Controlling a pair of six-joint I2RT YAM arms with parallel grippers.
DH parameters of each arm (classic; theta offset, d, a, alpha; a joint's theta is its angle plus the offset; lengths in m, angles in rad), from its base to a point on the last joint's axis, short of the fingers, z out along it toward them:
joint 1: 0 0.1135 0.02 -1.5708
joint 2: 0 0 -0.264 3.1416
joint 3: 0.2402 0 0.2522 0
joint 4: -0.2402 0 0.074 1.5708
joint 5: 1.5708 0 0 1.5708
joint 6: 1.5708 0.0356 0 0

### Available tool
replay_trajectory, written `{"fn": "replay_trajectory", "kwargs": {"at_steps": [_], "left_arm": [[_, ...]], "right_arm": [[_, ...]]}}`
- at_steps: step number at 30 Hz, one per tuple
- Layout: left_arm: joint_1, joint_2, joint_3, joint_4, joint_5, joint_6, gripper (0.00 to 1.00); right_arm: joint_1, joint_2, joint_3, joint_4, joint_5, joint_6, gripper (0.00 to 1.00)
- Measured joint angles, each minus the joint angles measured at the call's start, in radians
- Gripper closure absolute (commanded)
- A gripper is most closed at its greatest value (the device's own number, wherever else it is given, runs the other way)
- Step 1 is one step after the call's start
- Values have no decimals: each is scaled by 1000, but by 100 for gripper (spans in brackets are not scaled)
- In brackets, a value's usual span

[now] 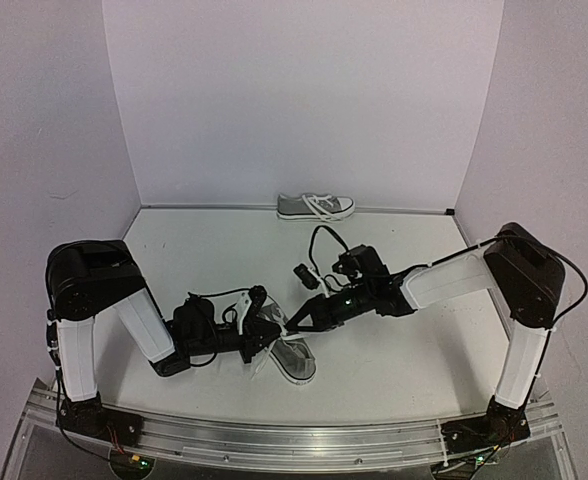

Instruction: Tie the shoes

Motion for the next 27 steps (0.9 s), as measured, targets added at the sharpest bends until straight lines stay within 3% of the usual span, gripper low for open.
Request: {"fn": "replay_trajectory", "kwargs": {"at_steps": [15,20,27], "left_arm": [[0,11,18,1,4,6,100],[3,13,19,1,10,6,100],[9,13,19,0,8,7,97]], "right_arm": [[0,31,0,41,-30,20,82],[-2,31,0,38,-35,23,99],[-9,31,-2,37,-36,27,100]]}}
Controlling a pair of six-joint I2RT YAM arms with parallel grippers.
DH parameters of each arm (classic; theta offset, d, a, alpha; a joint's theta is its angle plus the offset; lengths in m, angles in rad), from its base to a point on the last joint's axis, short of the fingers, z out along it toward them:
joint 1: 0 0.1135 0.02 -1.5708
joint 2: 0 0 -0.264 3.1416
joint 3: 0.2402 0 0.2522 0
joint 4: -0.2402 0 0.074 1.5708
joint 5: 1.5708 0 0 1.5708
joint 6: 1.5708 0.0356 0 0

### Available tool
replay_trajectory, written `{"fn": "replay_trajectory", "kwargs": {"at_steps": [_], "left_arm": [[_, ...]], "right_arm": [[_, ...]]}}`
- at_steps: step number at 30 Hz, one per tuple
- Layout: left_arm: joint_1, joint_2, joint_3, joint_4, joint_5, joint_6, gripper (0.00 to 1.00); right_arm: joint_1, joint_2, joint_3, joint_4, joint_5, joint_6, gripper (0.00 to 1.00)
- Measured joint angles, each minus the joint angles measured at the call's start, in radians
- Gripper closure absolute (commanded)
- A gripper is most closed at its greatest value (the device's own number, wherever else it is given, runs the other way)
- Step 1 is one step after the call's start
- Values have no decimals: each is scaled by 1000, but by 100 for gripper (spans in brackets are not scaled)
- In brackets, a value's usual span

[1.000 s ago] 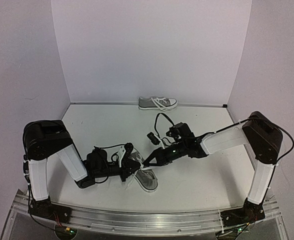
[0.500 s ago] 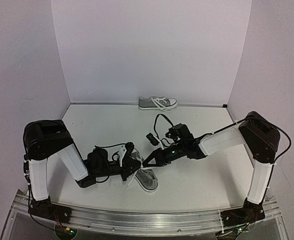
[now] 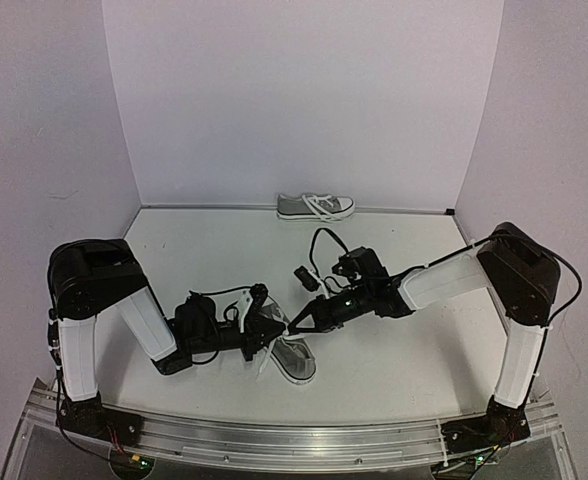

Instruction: Tie the shoes

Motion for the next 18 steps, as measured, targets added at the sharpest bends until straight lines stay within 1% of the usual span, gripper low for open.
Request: {"fn": "replay_trajectory", "kwargs": {"at_steps": [5,9,13,18], "left_arm": [[0,-2,-6,0,-5,7,88],[-1,-41,-40,0,-8,18,77],[-2,-121,-76,-13,-7,20,67],[-2,-261,-88,-106,-8,31,57]], "right_arm": [[1,0,-3,3,0,0,100],[5,-1,-7,6,7,0,100],[7,-4,-11,10,15,0,100],[7,-8,-11,12,28,0,100]]}}
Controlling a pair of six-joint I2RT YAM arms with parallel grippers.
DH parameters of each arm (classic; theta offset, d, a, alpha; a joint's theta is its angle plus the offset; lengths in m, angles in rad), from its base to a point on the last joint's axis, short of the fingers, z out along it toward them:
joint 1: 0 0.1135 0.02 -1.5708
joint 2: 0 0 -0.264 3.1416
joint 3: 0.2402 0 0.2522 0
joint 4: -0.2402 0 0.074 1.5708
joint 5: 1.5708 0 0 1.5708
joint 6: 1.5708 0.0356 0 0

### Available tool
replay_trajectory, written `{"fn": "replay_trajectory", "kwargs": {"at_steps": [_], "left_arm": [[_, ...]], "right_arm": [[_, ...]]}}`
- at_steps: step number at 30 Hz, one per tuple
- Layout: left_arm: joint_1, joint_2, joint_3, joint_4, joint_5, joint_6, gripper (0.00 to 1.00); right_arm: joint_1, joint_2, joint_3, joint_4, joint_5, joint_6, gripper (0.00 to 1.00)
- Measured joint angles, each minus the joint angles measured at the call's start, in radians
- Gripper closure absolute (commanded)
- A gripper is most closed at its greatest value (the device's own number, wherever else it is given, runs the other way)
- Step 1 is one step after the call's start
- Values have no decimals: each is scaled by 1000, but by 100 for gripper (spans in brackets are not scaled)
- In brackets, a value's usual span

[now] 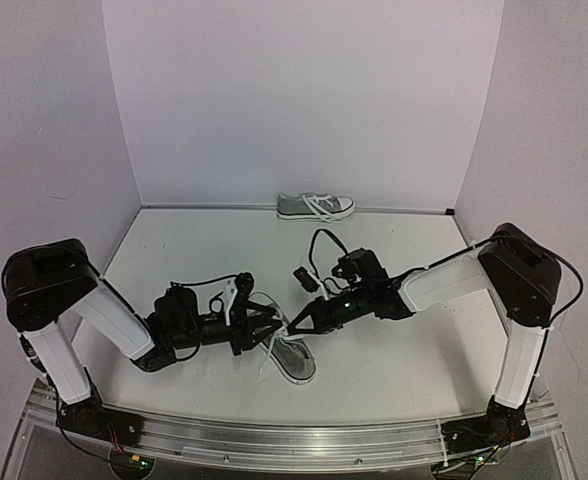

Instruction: Tie the shoes

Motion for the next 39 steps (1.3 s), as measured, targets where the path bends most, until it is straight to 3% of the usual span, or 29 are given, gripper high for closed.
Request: {"fn": "replay_trajectory", "kwargs": {"at_steps": [6,12,17,24,31,39], "left_arm": [[0,-179,-2,-223,-77,1,39],[13,-259,-1,-425,-185,-69,36],[16,-259,0,-540,-244,-169,39],[17,-158,-1,-541,-293,-330,48],[33,1,2,-447,-291,-420,63],[124,198,100,-237,-158,-461,77]], "right_arm": [[0,-7,0,-1,20,-1,100],[0,-23,0,-8,46,-10,100],[0,-23,0,-14,55,-15,100],[0,-23,-4,-18,56,-16,100],[6,-23,-6,-20,56,-15,100],[13,-23,-6,-20,59,-15,100]]}}
